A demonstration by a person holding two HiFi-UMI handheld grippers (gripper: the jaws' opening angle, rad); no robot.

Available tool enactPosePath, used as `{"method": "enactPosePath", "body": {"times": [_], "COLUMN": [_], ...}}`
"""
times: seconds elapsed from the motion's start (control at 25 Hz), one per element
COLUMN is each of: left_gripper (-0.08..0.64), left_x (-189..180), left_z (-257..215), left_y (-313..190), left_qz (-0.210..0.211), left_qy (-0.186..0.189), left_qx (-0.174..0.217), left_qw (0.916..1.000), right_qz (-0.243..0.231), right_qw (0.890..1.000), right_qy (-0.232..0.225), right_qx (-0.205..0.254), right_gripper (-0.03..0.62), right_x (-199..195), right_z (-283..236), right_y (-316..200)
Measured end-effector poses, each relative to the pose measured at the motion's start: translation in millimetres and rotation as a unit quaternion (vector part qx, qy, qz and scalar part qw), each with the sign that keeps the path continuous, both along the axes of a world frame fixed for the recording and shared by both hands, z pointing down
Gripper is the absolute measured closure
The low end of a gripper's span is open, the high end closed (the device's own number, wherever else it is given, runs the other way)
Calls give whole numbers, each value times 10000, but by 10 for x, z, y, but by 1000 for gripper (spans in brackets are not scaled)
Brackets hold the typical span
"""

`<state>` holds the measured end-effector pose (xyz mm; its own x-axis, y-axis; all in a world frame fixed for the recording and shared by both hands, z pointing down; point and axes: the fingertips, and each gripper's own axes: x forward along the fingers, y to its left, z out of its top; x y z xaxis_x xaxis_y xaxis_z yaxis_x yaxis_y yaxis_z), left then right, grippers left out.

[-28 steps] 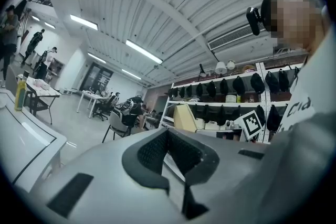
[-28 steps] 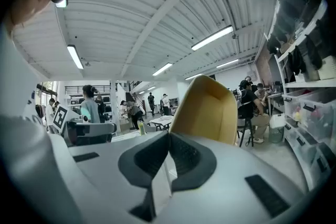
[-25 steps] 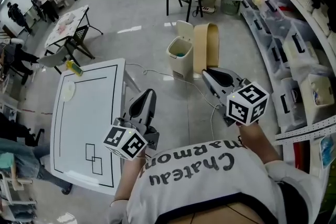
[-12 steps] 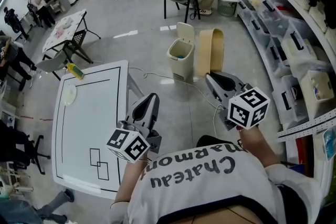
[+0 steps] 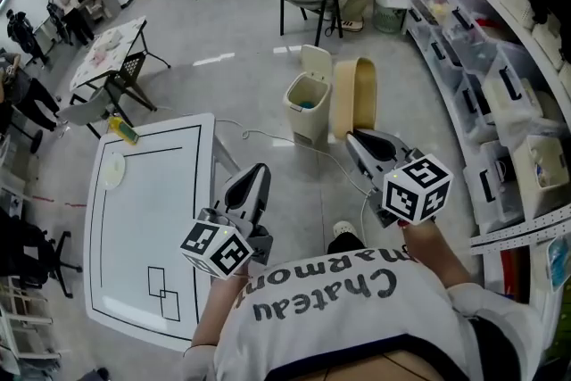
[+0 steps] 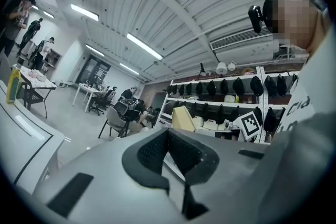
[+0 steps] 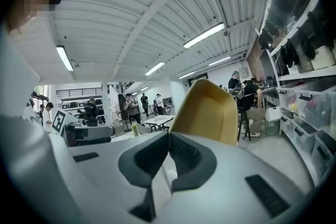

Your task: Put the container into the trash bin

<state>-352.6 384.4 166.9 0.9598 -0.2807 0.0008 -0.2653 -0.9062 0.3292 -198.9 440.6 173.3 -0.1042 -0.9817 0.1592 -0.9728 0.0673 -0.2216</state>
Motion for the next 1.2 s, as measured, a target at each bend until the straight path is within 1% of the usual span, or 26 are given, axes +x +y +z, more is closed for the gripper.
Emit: {"method": "enactPosePath", "body": {"times": [0.16, 0.28, 0.52, 0.76, 1.0, 1.2], "left_gripper": [537, 537, 537, 537, 537, 537], "left_x": [337, 617, 1079, 1514, 1804, 1916], "left_z": [-66, -130, -214, -264, -234, -136], "left_y": [-228, -378, -694, -882, -966, -1049], "left_qz": [-108, -176, -512, -815, -929, -1137], "left_qy": [6, -12, 106, 264, 279, 256], "left_qx": [11, 116, 178, 305, 310, 158], "left_qw": [9999, 9998, 9985, 9959, 9948, 9931], "right_qz": [-144, -251, -541, -742, -869, -1012], "right_qw": [9999, 9997, 9984, 9969, 9957, 9947], "right_qy": [-4, 21, 112, 205, 210, 119], "right_qx": [0, 53, 148, 191, 225, 151], "right_gripper": [558, 558, 558, 558, 558, 558], "right_x": [324, 608, 1119, 1604, 1904, 2020], "right_z": [-30, -97, -204, -215, -208, -91], "right_y": [-277, -490, -869, -1099, -1240, -1285]}}
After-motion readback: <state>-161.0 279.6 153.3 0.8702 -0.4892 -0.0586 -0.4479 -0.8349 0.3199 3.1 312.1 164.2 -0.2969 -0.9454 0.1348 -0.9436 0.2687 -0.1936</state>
